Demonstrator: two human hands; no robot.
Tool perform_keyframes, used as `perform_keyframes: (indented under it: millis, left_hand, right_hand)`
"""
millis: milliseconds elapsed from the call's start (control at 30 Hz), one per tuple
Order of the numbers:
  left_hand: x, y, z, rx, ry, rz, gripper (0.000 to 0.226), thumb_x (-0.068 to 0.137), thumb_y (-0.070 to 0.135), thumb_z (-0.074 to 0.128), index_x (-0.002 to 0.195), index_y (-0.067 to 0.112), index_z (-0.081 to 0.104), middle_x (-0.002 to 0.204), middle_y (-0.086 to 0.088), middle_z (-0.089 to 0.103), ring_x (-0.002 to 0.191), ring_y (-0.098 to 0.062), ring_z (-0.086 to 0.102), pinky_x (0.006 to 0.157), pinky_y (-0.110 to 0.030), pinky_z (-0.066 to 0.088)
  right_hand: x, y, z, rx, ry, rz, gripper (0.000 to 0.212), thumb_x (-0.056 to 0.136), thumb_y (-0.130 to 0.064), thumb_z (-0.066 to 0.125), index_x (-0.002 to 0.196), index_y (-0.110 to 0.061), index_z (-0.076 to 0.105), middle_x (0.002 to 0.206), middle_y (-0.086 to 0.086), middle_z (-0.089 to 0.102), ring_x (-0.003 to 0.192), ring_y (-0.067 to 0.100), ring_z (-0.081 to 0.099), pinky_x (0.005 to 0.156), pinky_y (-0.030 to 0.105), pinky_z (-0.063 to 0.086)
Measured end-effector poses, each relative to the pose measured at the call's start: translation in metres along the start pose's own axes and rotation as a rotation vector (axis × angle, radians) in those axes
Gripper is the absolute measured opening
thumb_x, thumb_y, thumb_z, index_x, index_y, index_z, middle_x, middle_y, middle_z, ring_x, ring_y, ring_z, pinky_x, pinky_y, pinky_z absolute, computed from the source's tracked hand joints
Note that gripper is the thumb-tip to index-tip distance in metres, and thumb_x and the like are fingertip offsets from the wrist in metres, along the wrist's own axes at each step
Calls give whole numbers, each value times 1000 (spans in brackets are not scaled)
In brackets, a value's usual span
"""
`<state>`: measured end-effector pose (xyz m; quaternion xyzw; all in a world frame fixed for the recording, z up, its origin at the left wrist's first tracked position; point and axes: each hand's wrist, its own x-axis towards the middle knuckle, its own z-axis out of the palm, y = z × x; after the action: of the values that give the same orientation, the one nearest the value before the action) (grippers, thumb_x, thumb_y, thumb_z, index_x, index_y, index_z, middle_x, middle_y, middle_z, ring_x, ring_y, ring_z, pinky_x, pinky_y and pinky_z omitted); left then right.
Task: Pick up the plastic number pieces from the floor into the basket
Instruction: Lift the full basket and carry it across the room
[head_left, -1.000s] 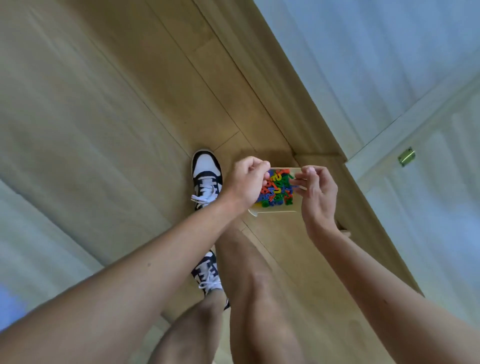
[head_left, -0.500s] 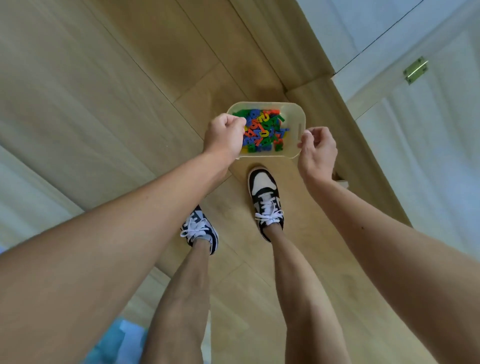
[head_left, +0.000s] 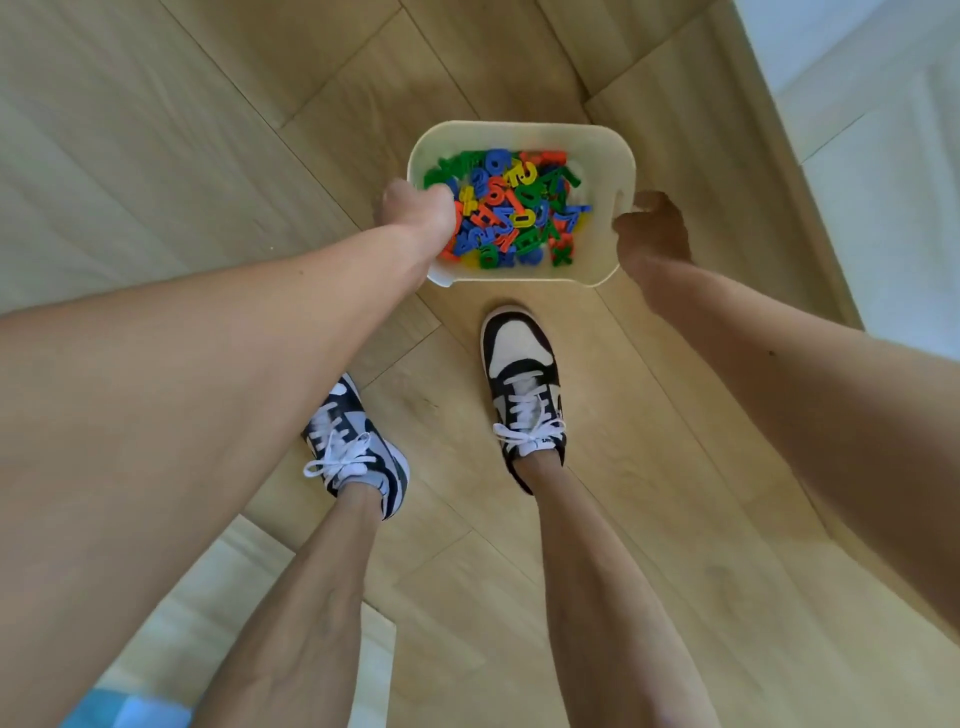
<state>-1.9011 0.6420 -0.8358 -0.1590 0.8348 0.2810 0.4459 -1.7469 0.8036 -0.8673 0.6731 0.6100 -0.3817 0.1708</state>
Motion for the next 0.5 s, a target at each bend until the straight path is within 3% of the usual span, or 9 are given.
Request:
perform_keyframes:
  millis: [167, 267, 367, 433, 500]
  left_hand:
    - [12, 4, -1, -34, -43, -57, 37, 95, 23, 46, 130, 9, 48, 100, -4, 54, 77, -17, 51, 57, -26, 38]
    - [19, 5, -5, -43, -66, -85, 36, 96, 21, 42, 128, 9, 48, 112, -10, 63, 74, -17, 52, 50, -26, 33]
    - [17, 9, -12, -72, -41, -79, 39, 93, 17, 39, 129, 9, 52, 120, -13, 64, 86, -23, 56, 55, -25, 37]
    - [9, 13, -21, -86, -15, -71, 41, 92, 15, 38, 128, 7, 54, 123, -15, 63, 95, -27, 59, 68, -27, 43]
    - [-1, 18, -33, -103, 11, -67, 40, 91, 17, 39, 126, 5, 55, 126, -17, 62, 88, -26, 55, 72, -31, 41]
  right_hand:
    - [9, -4, 5, 65, -20, -17, 41, 92, -24, 51, 130, -12, 59, 128, 12, 65, 96, 18, 54, 77, 24, 38]
    - [7, -10, 6, 54, -23, -18, 42, 94, -25, 47, 132, -10, 56, 130, 15, 63, 98, 20, 54, 85, 31, 44]
    - [1, -20, 5, 49, 6, -31, 39, 94, -24, 45, 130, -14, 56, 126, 10, 64, 106, 27, 61, 82, 32, 46]
    - [-8, -27, 0, 56, 26, -44, 36, 95, -23, 43, 128, -17, 56, 121, 6, 66, 97, 24, 61, 73, 28, 43]
    - [-21, -35, -6, 75, 35, -63, 34, 96, -22, 42, 128, -18, 54, 115, 3, 66, 90, 21, 59, 66, 24, 41]
